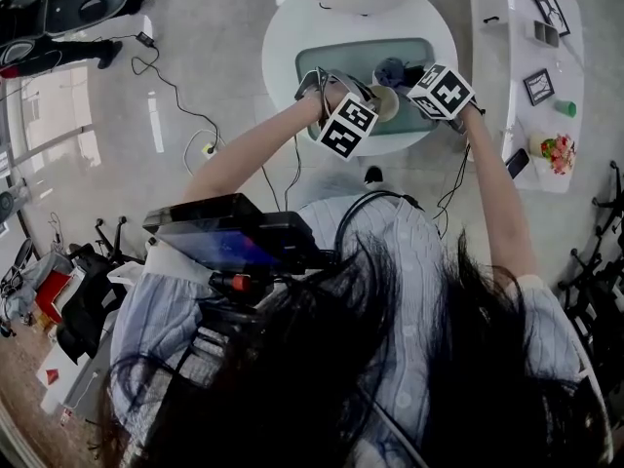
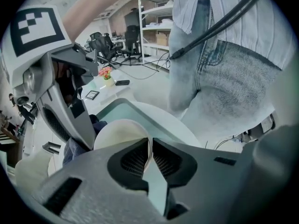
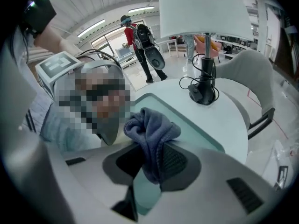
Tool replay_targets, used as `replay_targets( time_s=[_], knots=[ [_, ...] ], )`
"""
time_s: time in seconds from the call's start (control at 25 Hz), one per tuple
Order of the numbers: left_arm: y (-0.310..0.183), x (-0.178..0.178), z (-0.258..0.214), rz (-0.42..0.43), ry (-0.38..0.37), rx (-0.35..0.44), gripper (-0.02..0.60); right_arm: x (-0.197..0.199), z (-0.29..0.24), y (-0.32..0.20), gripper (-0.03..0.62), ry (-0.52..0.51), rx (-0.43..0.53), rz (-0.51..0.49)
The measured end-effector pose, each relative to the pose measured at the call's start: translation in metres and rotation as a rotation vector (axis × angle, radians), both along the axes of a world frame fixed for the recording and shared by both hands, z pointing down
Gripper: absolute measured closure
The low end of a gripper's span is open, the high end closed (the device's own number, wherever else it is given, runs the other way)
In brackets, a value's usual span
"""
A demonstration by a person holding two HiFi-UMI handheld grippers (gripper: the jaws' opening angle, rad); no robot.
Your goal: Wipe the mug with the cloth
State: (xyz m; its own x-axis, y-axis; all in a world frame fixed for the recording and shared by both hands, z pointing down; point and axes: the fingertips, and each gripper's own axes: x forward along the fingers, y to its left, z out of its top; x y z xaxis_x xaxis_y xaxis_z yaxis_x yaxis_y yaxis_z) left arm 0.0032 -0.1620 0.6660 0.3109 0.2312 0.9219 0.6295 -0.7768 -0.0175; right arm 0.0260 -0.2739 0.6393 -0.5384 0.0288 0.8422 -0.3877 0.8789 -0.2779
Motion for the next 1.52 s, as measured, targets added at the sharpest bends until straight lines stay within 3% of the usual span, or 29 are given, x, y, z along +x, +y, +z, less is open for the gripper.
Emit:
replay_targets(
  time_s=[0.16,0.36,0.8,1.0,1.2,1.52],
  knots=[
    [-0.001,0.002,0.001,-0.006,-0.001,0.004,0.538,-0.001,0.001,-0.002,0.496,0.032,0.018,-0.042],
    [-0.002,0.003,0.0,-0.062,0.021,0.01,0.538,-0.001,0.001,-0.004,0.496,0.007,0.015,0.016],
    [-0.01,0.002,-0.028,-0.467,0.123,-0.113,0.537,0.001,-0.021,-0.018,0.496,-0.129,0.016,0.28],
    [-0.021,0.003,-0.055,-0.691,0.232,-0.163,0.537,0.005,-0.039,-0.017,0.496,-0.165,0.049,0.342],
    [-0.037,-0.001,-0.077,-0.914,0.325,-0.157,0.538,0.01,-0.052,-0.008,0.496,-0.183,0.09,0.38],
    [-0.037,-0.013,-0.09,-1.188,0.383,-0.106,0.538,0.019,-0.084,0.023,0.496,-0.251,0.149,0.457]
  ],
)
